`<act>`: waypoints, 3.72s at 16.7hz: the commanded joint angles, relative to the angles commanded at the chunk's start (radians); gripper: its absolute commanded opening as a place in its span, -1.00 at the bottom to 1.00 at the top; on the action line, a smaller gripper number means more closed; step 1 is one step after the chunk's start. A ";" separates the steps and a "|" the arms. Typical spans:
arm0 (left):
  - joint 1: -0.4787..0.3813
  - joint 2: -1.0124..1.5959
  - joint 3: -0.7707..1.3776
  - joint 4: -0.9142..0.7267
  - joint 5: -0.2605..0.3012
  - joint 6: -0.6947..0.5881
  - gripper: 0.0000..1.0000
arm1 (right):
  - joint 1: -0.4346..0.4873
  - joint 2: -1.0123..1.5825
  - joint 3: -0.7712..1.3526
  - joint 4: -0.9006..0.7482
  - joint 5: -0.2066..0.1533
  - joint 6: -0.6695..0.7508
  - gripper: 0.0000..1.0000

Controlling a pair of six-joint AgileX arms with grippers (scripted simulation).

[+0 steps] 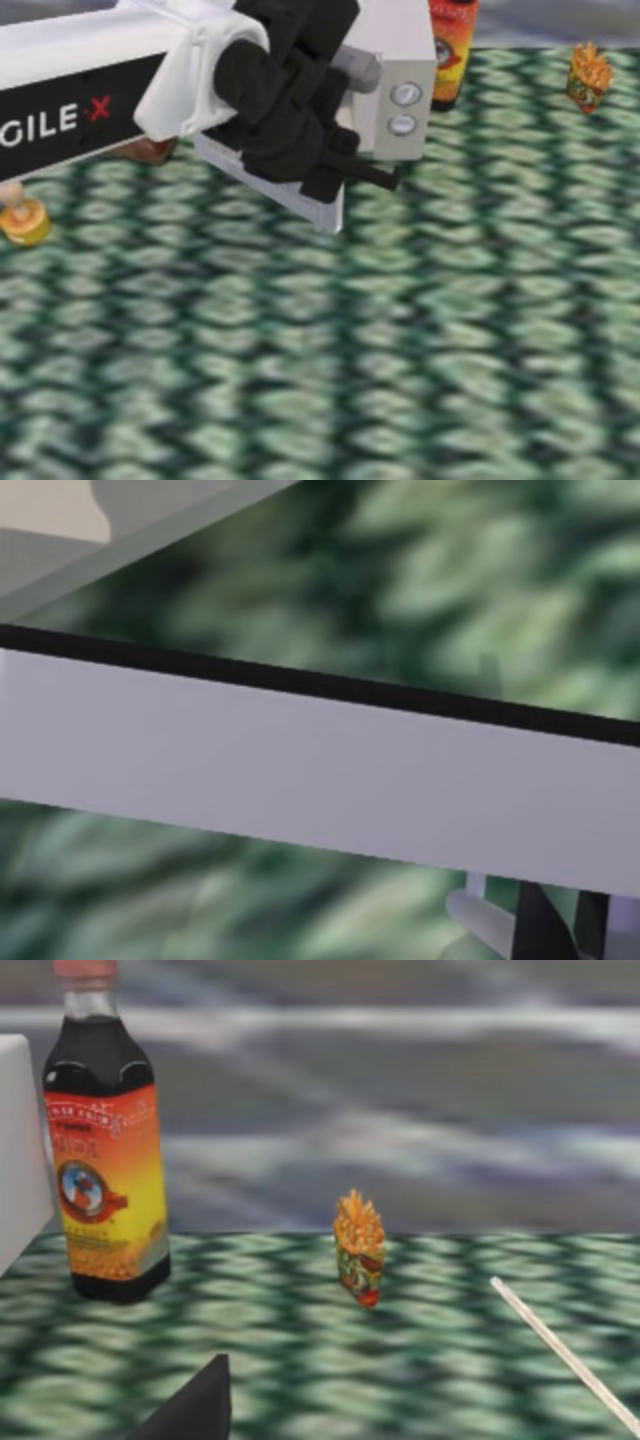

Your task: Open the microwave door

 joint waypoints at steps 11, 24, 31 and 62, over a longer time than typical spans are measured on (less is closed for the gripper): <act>0.004 -0.016 -0.023 0.007 0.023 0.030 -1.00 | 0.000 0.000 0.000 0.000 0.000 0.000 1.00; 0.040 -0.077 -0.098 0.025 0.079 0.136 -1.00 | 0.000 0.000 0.000 0.000 0.000 0.000 1.00; 0.040 -0.077 -0.098 0.025 0.079 0.136 -1.00 | 0.000 0.000 0.000 0.000 0.000 0.000 1.00; 0.094 -0.143 -0.176 0.028 0.168 0.289 -1.00 | 0.000 0.000 0.000 0.000 0.000 0.000 1.00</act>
